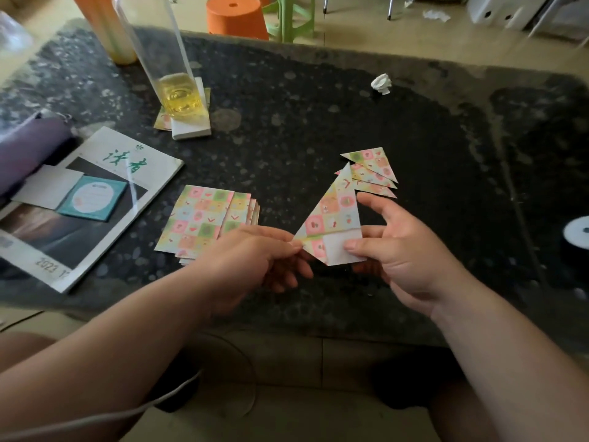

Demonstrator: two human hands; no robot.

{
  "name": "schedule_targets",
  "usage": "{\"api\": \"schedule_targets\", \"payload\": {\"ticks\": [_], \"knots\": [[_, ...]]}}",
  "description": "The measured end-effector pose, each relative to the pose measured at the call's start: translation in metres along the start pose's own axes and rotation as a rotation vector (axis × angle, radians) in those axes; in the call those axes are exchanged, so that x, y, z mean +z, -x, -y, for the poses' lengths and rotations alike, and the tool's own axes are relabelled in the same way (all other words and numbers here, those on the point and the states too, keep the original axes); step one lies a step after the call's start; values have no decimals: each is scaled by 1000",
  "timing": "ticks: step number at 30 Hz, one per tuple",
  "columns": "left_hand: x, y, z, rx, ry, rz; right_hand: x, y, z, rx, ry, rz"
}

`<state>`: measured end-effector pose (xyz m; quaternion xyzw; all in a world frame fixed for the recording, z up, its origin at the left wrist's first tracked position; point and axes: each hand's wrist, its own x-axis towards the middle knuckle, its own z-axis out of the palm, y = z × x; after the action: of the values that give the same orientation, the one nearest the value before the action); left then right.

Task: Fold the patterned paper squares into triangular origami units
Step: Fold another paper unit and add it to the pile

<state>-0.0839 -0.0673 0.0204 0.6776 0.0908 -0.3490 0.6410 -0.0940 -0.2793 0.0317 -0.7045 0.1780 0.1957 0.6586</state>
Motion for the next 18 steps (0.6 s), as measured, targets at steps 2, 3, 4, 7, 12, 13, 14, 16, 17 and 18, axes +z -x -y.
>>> {"api": "schedule_targets", "payload": {"ticks": [2,3,4,7,12,13,14,16,17,18], "knots": [[1,-1,3,7,11,-18,0,-1,-2,-3,9,-1],[2,-2,5,19,15,-45,0,-2,-4,-4,19,-3],[1,-4,7,37,3,-80,0,-3,-4,-5,33,-7],[2,-6,10,106,-40,-172,2,-3,-6,4,80,-9],[1,-6,8,109,60,-189,4,-7,-6,7,75,-15],[1,-7,8,107,59,-189,3,-8,-6,0,47,-15],[0,-7,7,99,65,-185,2,-8,-6,-12,20,-12],[-2,-7,7,70,98,-167,2,-8,-5,-46,-8,-11],[-2,-7,7,55,115,-153,2,-7,-6,-67,-9,-8],[-2,-7,6,46,128,-138,1,-7,-6,-88,-8,-4]]}}
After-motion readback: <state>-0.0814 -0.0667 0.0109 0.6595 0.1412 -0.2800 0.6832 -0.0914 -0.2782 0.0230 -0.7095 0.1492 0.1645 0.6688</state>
